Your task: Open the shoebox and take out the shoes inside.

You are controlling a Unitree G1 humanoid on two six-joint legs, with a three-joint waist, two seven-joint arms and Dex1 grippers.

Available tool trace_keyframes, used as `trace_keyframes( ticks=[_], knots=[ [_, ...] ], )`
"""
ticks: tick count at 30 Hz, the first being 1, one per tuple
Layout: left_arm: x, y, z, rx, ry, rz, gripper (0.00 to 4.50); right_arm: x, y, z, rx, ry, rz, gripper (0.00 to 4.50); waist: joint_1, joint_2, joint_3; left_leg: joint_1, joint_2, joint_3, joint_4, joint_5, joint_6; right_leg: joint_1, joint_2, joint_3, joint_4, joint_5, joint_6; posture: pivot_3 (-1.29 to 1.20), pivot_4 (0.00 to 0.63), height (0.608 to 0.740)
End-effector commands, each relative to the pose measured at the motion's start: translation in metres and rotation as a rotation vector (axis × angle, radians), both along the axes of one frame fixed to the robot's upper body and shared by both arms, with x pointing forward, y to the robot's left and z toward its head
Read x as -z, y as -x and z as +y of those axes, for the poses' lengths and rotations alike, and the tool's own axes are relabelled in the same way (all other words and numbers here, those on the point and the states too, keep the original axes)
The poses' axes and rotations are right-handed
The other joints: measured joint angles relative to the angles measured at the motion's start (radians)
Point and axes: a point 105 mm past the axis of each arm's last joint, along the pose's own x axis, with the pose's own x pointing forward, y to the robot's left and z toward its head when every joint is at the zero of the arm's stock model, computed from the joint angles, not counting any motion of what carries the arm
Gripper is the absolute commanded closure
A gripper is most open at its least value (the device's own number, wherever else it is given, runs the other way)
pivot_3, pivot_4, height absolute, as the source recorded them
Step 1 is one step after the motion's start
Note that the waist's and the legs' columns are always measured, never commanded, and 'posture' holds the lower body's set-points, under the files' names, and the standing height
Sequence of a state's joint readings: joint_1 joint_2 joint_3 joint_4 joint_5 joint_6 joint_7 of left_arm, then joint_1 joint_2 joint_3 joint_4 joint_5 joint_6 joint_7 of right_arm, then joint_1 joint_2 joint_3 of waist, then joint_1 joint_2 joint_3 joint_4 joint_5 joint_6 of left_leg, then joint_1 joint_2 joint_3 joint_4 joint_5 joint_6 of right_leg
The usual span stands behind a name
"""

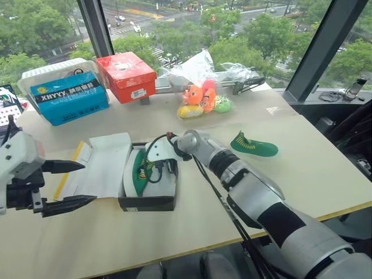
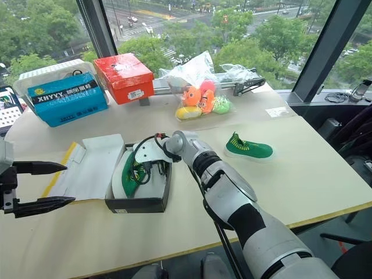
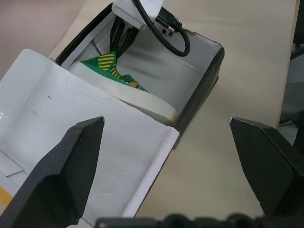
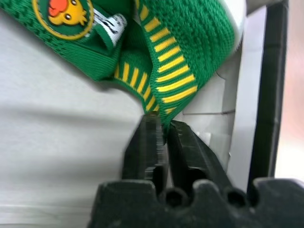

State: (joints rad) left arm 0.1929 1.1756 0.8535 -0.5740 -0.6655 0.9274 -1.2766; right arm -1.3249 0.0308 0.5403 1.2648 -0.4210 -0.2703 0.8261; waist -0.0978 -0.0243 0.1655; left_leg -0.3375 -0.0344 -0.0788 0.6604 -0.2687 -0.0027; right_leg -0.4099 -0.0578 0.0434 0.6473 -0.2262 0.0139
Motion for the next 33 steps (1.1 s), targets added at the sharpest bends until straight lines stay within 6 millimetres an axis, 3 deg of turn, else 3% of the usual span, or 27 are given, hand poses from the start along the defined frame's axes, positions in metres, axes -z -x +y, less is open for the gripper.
trace_keyframes(
  ticks=[1, 5, 10, 18, 26, 30, 33],
  knots=[
    [-0.007, -0.002, -0.001, 0.012, -0.023, -0.038, 0.00, 0.002, 0.000, 0.000, 0.013, -0.019, 0.015, 4.49, 0.000, -0.001, 0.000, -0.001, 0.000, 0.000, -0.001, 0.000, 0.000, -0.001, 0.000, 0.000, 0.000, 0.000, 0.000, 0.00, 0.150, 0.740],
    [-0.006, -0.002, -0.002, 0.016, -0.020, -0.036, 0.00, -0.007, 0.005, 0.007, -0.015, -0.087, 0.041, 4.49, -0.002, -0.002, -0.001, -0.011, 0.000, 0.000, -0.001, -0.001, -0.001, -0.012, 0.000, 0.000, 0.000, 0.000, -0.001, 0.00, 0.150, 0.740],
    [-0.005, -0.003, -0.001, 0.016, -0.027, -0.033, 0.00, -0.044, 0.028, 0.020, -0.161, -0.276, 0.212, 4.49, -0.001, -0.003, -0.001, -0.016, 0.001, 0.000, -0.001, -0.001, -0.001, -0.016, 0.000, 0.000, 0.000, 0.000, -0.001, 0.00, 0.150, 0.740],
    [-0.005, -0.007, -0.001, 0.030, -0.028, -0.037, 0.00, -0.095, 0.056, 0.012, -0.316, -0.442, 0.336, 4.49, 0.001, -0.004, 0.000, -0.032, 0.001, 0.000, 0.000, 0.000, -0.002, -0.033, -0.001, -0.001, 0.002, 0.000, -0.001, 0.00, 0.150, 0.740],
    [-0.006, -0.010, -0.001, 0.042, -0.033, -0.040, 0.00, -0.109, 0.079, 0.001, -0.384, -0.489, 0.435, 4.49, 0.003, -0.004, 0.000, -0.033, 0.001, 0.000, 0.000, -0.001, -0.002, -0.033, -0.002, -0.001, 0.001, 0.000, -0.001, 0.00, 0.150, 0.740],
    [-0.006, -0.012, -0.001, 0.050, -0.037, -0.041, 0.00, -0.108, 0.080, -0.004, -0.359, -0.504, 0.488, 4.49, 0.003, -0.004, 0.000, -0.033, 0.001, 0.000, 0.000, -0.001, -0.002, -0.033, -0.002, -0.001, 0.001, 0.000, -0.001, 0.00, 0.150, 0.740],
    [-0.006, -0.013, -0.001, 0.055, -0.037, -0.039, 0.00, -0.126, 0.081, -0.005, -0.366, -0.584, 0.509, 4.49, 0.004, -0.004, 0.000, -0.033, 0.001, 0.000, 0.000, -0.001, -0.002, -0.033, -0.002, -0.001, 0.001, 0.000, -0.001, 0.00, 0.150, 0.740]
  ],
)
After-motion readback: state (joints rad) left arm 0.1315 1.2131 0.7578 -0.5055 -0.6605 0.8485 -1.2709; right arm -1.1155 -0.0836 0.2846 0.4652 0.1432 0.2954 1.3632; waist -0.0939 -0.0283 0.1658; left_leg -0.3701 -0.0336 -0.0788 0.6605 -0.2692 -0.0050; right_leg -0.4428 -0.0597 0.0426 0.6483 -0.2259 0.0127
